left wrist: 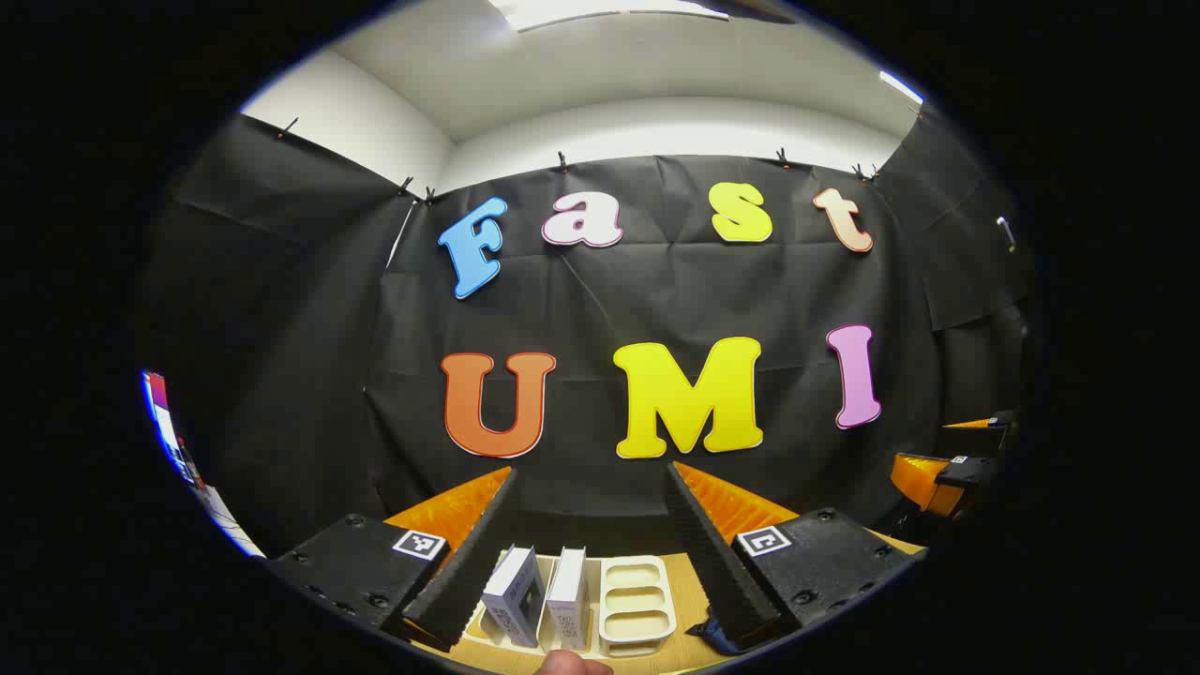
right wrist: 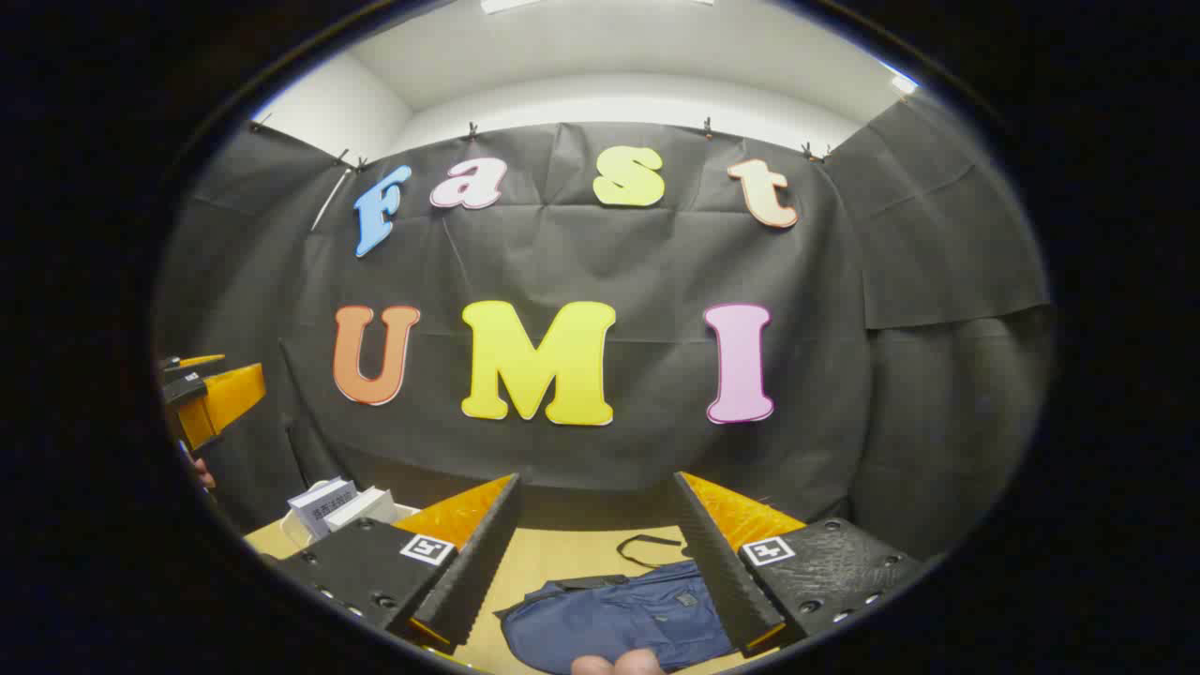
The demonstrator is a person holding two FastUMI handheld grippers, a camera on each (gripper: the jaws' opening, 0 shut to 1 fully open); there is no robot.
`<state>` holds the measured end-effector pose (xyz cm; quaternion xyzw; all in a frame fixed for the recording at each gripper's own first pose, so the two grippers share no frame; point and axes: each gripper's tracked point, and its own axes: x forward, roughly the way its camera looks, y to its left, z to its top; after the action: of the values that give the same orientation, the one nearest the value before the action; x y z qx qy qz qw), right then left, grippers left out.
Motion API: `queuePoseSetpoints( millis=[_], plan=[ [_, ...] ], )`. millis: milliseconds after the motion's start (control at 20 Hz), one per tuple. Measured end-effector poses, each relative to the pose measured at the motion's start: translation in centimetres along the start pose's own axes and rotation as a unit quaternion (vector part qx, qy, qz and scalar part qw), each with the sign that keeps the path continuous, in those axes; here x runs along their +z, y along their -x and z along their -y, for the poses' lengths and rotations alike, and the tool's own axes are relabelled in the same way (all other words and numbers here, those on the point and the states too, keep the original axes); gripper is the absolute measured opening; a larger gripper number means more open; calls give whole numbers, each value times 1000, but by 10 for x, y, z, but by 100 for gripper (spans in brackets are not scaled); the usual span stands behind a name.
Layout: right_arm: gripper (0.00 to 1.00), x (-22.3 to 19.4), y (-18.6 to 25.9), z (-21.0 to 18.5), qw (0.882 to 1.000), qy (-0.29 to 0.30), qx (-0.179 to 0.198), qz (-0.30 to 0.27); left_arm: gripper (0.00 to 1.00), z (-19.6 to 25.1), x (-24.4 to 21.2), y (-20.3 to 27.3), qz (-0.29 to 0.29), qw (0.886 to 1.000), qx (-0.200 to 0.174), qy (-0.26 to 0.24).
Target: Open the schoolbag, grab two books from the bookshelf and put them into the schoolbag.
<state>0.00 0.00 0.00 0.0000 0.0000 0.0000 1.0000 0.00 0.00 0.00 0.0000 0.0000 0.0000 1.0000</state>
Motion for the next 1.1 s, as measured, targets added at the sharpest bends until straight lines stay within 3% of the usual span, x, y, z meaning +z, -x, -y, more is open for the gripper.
queuePoseSetpoints(
  millis=[600,1100],
  plan=[
    [95,-17,1,16,999,5,-17,-34,96,3,-10,-4,-25,1000,1,4],
    [97,-38,0,1,997,28,7,-72,96,1,-11,-2,-24,1000,8,5]
  ],
)
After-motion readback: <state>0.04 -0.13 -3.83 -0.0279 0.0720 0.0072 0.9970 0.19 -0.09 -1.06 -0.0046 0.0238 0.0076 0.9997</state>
